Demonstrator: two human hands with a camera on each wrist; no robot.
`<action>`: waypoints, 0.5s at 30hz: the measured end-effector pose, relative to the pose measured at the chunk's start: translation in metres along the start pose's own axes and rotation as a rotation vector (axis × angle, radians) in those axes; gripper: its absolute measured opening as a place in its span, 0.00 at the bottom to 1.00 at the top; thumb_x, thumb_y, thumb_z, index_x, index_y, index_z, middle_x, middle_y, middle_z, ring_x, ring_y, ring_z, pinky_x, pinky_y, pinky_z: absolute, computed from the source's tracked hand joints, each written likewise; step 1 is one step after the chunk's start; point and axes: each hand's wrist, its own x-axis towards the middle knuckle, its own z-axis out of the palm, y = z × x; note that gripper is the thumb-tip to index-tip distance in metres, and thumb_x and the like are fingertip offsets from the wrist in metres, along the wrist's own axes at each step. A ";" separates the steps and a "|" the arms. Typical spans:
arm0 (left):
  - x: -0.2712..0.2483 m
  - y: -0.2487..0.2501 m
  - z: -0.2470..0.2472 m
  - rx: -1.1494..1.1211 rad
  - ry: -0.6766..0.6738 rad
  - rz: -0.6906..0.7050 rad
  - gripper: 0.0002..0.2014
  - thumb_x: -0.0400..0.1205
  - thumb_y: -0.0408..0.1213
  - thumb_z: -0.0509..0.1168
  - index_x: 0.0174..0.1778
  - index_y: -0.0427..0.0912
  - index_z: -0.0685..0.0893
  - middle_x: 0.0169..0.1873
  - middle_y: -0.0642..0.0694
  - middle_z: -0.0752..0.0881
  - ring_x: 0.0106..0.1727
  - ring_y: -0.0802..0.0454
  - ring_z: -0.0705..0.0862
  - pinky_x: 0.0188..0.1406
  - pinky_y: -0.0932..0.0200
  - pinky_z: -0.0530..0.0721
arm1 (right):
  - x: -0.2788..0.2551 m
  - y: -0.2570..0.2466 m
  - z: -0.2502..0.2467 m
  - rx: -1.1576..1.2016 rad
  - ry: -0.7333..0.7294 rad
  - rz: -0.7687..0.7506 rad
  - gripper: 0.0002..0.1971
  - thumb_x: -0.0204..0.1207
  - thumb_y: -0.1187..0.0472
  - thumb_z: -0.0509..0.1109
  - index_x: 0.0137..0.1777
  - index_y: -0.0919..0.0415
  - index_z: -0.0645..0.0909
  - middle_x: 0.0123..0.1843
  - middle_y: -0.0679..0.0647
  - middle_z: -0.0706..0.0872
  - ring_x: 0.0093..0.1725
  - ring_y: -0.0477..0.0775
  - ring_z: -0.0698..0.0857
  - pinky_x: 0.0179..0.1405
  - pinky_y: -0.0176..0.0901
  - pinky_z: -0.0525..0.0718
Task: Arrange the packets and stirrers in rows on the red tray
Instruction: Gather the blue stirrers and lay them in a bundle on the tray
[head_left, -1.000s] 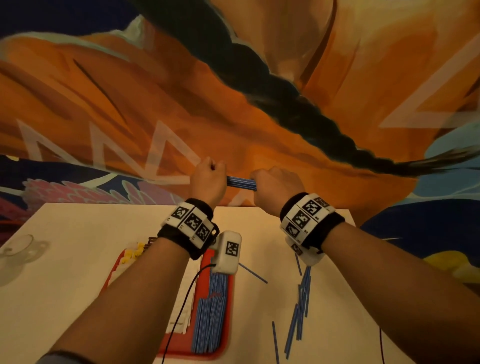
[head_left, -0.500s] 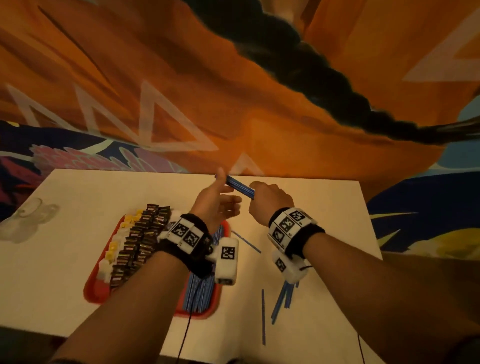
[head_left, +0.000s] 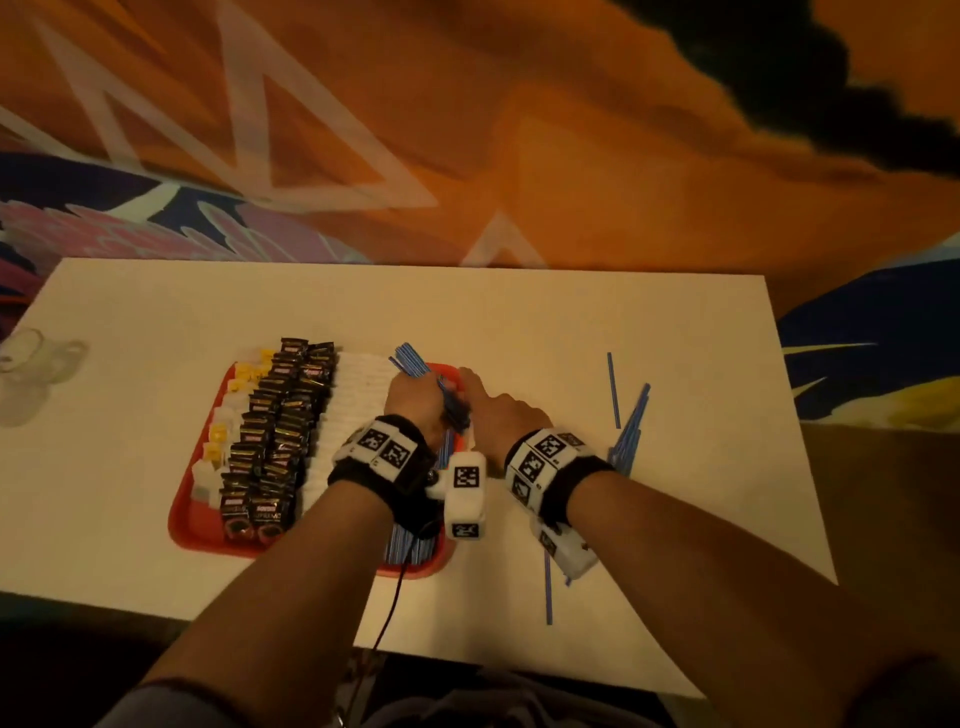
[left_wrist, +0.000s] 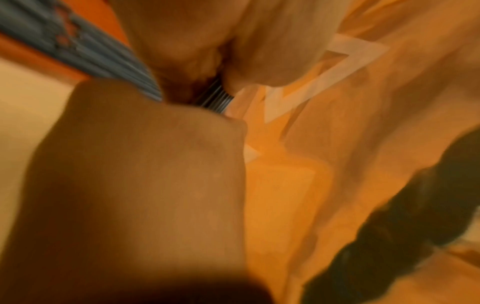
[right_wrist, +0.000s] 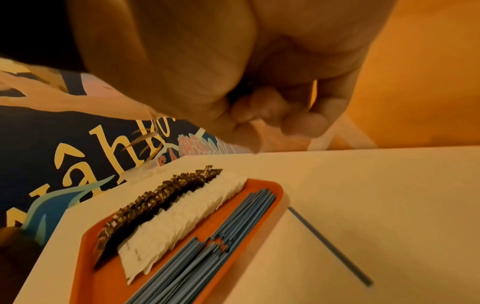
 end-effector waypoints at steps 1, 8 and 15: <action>0.013 0.001 -0.008 0.041 -0.002 -0.001 0.12 0.88 0.27 0.52 0.40 0.35 0.76 0.31 0.40 0.78 0.30 0.43 0.80 0.38 0.43 0.87 | 0.003 0.000 0.003 0.032 -0.016 0.005 0.48 0.74 0.49 0.72 0.84 0.43 0.40 0.56 0.59 0.84 0.49 0.64 0.86 0.45 0.51 0.82; 0.087 0.000 -0.044 0.838 -0.078 -0.071 0.13 0.88 0.30 0.59 0.59 0.26 0.86 0.59 0.31 0.88 0.61 0.35 0.86 0.61 0.47 0.83 | 0.036 0.012 0.021 0.069 -0.103 0.168 0.39 0.75 0.53 0.72 0.82 0.47 0.55 0.65 0.57 0.80 0.56 0.62 0.84 0.46 0.49 0.81; 0.116 -0.009 -0.039 1.171 -0.187 -0.032 0.15 0.89 0.33 0.57 0.65 0.26 0.82 0.65 0.31 0.85 0.66 0.35 0.83 0.63 0.49 0.81 | 0.063 0.008 0.039 0.136 -0.120 0.251 0.32 0.76 0.52 0.72 0.78 0.50 0.64 0.66 0.57 0.80 0.59 0.61 0.84 0.56 0.51 0.84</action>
